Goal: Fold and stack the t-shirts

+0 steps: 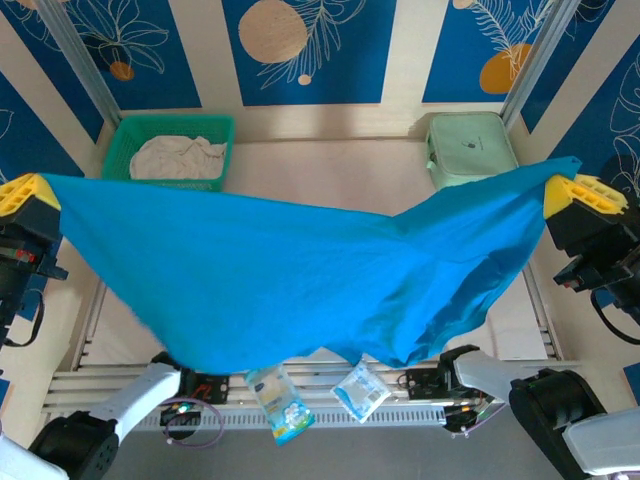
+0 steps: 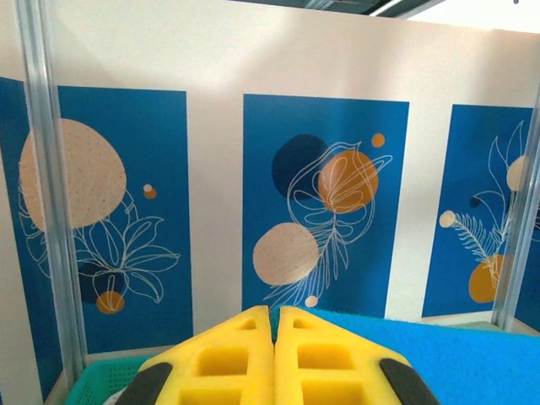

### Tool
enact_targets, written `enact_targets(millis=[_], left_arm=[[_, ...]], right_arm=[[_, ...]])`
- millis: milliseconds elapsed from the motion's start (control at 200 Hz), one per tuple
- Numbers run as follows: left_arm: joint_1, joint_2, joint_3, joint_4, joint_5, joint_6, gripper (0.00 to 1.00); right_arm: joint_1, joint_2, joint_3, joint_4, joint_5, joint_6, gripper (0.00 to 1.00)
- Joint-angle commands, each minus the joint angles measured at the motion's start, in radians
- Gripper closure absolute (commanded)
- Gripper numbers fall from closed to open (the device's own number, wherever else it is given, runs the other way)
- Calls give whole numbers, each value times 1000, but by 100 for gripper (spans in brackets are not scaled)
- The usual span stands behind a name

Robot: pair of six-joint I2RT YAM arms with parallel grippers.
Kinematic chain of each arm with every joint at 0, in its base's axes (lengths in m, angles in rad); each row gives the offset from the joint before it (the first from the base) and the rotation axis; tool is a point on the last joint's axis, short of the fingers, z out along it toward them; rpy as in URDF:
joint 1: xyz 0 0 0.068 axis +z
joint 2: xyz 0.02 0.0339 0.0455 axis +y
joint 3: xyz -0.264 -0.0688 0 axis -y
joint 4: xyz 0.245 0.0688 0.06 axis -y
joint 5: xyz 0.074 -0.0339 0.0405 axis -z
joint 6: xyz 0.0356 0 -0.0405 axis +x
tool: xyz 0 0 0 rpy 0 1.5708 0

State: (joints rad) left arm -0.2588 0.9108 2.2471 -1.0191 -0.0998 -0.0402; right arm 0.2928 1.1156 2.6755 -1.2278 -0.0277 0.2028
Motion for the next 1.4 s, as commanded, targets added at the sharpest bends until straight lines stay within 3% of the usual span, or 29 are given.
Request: enact_targets(millis=[0, 200, 465, 590, 655, 826, 941, 1211, 1396], left_arm=[[6, -9, 12, 10, -50, 25, 100], [6, -3, -17, 26, -57, 34, 100], [6, 90, -137, 113, -78, 75, 100], [6, 161, -249, 194, -103, 101, 100], [6, 204, -328, 258, -118, 111, 100], [7, 384, -499, 453, -135, 136, 100], [11, 570, -550, 613, -156, 162, 100], [45, 1032, -375, 801, -181, 175, 100], [55, 1259, -216, 789, -185, 184, 100]], right_arm=[[-7, -17, 13, 48, 14, -6, 100], [14, -16, -33, 55, 101, -57, 100], [194, 131, -109, 76, 482, -215, 100], [193, 243, -188, 125, 589, -288, 100], [143, 304, -248, 161, 583, -290, 100], [-56, 533, -307, 217, 429, -208, 100], [-115, 742, -275, 274, 388, -204, 100], [-158, 1348, 204, 293, 441, -272, 100], [-169, 1400, 41, 509, 438, -300, 100]])
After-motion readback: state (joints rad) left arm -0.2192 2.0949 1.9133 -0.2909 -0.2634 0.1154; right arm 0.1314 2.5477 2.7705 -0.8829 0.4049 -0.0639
